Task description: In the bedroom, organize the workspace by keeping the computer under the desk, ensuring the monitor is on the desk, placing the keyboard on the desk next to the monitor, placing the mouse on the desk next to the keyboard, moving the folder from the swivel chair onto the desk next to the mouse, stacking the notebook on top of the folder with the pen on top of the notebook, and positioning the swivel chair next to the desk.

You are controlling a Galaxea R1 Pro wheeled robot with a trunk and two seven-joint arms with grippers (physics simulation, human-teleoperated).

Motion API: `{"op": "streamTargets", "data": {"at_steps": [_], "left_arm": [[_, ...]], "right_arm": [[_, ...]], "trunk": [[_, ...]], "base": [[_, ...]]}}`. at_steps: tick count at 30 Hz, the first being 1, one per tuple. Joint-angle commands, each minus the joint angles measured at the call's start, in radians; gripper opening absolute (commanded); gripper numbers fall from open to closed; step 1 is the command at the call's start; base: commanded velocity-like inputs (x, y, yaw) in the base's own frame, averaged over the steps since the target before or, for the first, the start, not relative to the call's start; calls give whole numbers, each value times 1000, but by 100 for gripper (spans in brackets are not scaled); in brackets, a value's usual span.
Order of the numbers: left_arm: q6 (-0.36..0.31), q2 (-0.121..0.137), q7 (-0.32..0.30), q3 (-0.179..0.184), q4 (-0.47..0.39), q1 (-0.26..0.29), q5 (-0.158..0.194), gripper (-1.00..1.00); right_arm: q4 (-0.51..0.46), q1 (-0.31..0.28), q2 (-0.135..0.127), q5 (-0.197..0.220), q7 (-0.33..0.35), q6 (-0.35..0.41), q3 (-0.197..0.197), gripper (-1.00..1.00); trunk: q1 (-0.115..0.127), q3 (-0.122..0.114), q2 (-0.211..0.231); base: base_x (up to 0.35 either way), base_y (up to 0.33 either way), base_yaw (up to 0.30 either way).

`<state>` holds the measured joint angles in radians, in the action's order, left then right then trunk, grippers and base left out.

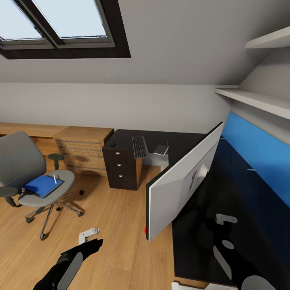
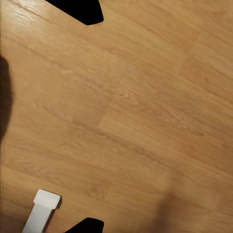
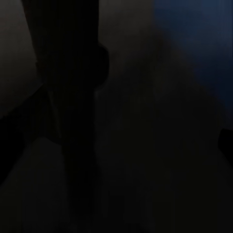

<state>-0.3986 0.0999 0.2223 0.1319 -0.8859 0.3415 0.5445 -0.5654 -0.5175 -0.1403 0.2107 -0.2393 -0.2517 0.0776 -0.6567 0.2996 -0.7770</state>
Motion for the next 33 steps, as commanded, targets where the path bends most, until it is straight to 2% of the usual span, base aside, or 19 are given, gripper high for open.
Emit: {"op": "streamTargets", "data": {"at_steps": [1,5,12,16,33], "left_arm": [[-2,1,10,5,0,1,10,100],[6,0,10,6,7,1,9,100],[10,-2,11,7,13,1,9,100],[11,-3,11,7,28,1,6,100],[12,-5,8,12,59,1,6,100]], "right_arm": [[1,-1,-2,10,-6,-6,8,100],[0,-1,-2,10,-6,-18,7,100],[3,-1,-1,8,-9,-121,10,100],[5,-1,-1,7,-10,-151,11,100],[5,-1,-8,7,-12,-162,9,100]], "trunk": [[0,1,-1],[0,1,-1],[0,1,-1],[0,1,-1],[0,1,-1]], "base": [[86,0,0],[195,0,0],[75,0,0],[14,0,0],[70,0,0]]}}
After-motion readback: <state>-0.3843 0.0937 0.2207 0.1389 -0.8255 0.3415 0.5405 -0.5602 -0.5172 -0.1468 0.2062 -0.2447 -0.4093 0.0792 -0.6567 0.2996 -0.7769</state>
